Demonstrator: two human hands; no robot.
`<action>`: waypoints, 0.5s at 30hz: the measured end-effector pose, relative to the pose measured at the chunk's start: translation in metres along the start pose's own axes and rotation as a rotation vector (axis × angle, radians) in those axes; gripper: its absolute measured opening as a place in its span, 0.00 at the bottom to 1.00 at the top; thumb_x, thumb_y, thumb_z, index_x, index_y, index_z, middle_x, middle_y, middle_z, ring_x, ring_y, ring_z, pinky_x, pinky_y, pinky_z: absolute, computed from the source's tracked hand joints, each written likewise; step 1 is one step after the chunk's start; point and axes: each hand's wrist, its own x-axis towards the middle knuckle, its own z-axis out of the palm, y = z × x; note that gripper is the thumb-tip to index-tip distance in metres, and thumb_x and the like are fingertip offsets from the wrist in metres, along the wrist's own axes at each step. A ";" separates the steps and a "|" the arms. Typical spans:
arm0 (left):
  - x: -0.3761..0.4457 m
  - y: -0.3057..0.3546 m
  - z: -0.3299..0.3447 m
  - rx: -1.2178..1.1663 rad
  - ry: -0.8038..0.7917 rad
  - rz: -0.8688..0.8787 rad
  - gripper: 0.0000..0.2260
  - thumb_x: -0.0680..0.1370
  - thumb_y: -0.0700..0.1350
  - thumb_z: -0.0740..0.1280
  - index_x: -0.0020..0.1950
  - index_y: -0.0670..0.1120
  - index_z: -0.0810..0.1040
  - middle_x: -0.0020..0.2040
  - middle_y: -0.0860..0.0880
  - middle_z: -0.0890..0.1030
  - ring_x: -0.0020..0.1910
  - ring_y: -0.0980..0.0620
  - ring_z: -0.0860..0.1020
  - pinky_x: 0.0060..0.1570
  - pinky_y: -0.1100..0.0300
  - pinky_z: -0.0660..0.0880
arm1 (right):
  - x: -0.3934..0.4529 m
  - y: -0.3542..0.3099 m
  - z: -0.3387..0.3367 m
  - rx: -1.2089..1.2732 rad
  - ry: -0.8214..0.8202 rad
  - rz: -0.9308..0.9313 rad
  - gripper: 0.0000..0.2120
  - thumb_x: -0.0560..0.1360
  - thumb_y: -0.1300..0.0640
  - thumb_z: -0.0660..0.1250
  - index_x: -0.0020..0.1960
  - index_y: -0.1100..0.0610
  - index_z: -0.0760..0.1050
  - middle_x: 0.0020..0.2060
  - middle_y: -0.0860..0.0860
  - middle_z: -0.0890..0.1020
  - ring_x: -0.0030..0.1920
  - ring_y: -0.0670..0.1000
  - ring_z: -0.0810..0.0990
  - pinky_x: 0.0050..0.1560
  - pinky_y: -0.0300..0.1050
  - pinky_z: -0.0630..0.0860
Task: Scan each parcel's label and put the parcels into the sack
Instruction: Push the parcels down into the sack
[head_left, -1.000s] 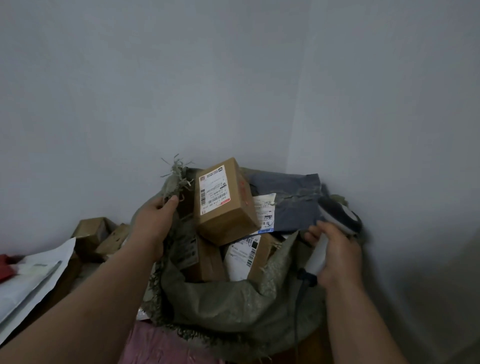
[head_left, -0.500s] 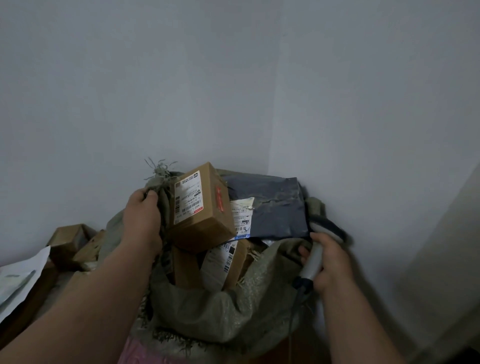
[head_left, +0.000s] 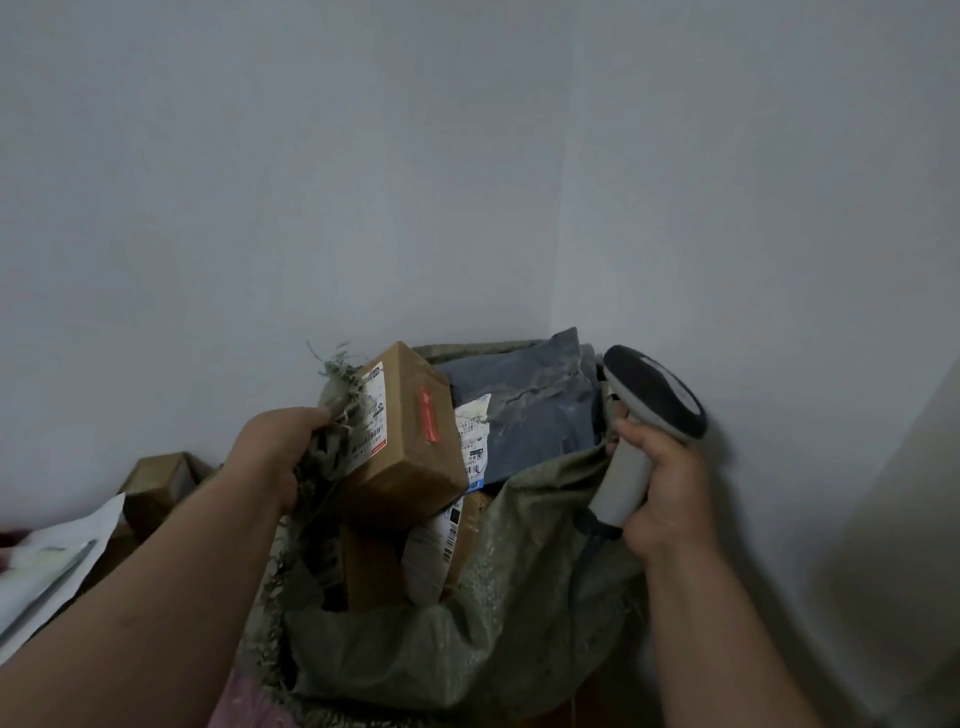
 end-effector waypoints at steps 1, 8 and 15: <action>0.000 0.002 0.000 -0.022 -0.013 0.044 0.06 0.77 0.45 0.71 0.46 0.43 0.83 0.40 0.42 0.85 0.39 0.43 0.83 0.41 0.52 0.79 | -0.001 0.000 0.002 0.002 -0.015 0.034 0.06 0.73 0.65 0.70 0.46 0.58 0.83 0.35 0.48 0.85 0.37 0.48 0.81 0.39 0.44 0.77; -0.016 0.059 0.001 -0.450 -0.322 0.467 0.09 0.81 0.44 0.65 0.50 0.46 0.85 0.48 0.41 0.86 0.46 0.44 0.86 0.41 0.50 0.83 | -0.005 -0.009 0.029 0.064 -0.172 -0.207 0.10 0.65 0.63 0.74 0.46 0.57 0.85 0.38 0.50 0.85 0.37 0.47 0.82 0.36 0.40 0.80; -0.005 -0.015 -0.007 0.022 -0.100 0.152 0.14 0.72 0.56 0.76 0.44 0.45 0.83 0.41 0.45 0.85 0.38 0.47 0.83 0.38 0.56 0.78 | 0.002 0.014 -0.003 -0.192 0.010 0.075 0.10 0.70 0.61 0.74 0.51 0.58 0.85 0.45 0.56 0.86 0.46 0.58 0.83 0.46 0.54 0.80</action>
